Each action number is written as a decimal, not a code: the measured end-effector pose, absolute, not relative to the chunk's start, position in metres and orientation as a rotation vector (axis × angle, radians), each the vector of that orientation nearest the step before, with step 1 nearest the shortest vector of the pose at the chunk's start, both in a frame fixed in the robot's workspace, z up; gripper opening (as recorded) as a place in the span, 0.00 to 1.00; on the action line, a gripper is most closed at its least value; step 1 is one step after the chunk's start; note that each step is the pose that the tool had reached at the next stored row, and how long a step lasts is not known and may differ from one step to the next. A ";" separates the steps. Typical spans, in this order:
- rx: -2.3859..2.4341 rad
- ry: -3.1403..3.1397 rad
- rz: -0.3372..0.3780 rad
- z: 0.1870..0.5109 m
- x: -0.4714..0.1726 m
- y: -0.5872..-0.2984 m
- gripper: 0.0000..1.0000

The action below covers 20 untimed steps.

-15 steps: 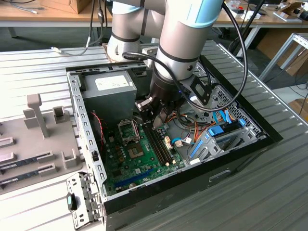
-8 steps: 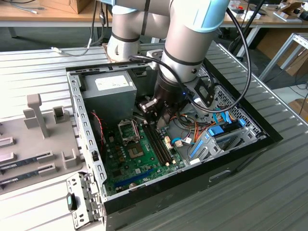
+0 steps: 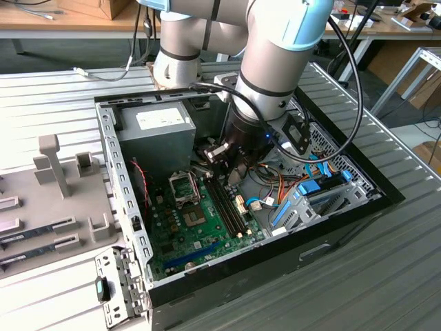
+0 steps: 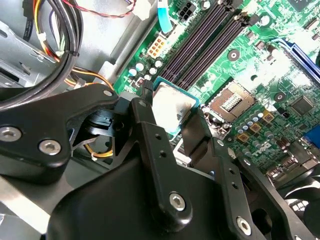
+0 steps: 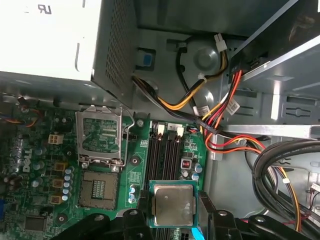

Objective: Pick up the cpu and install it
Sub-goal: 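Pick up the cpu and move it towards the insertion slot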

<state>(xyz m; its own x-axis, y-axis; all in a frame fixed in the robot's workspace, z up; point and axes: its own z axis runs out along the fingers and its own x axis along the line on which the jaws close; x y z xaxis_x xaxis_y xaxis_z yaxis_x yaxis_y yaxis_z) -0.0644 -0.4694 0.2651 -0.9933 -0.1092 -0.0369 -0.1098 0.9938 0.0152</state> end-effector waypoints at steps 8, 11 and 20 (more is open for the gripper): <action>-0.170 3.101 0.027 0.261 -0.057 -0.470 0.47; -0.170 3.101 0.027 0.260 -0.054 -0.471 0.47; -0.170 3.101 0.027 0.256 -0.045 -0.472 0.47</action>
<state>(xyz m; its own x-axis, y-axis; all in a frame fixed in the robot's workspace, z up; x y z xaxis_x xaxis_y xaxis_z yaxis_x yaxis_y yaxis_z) -0.0452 -0.4716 0.2559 -0.9933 -0.1091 -0.0369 -0.1098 0.9938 0.0153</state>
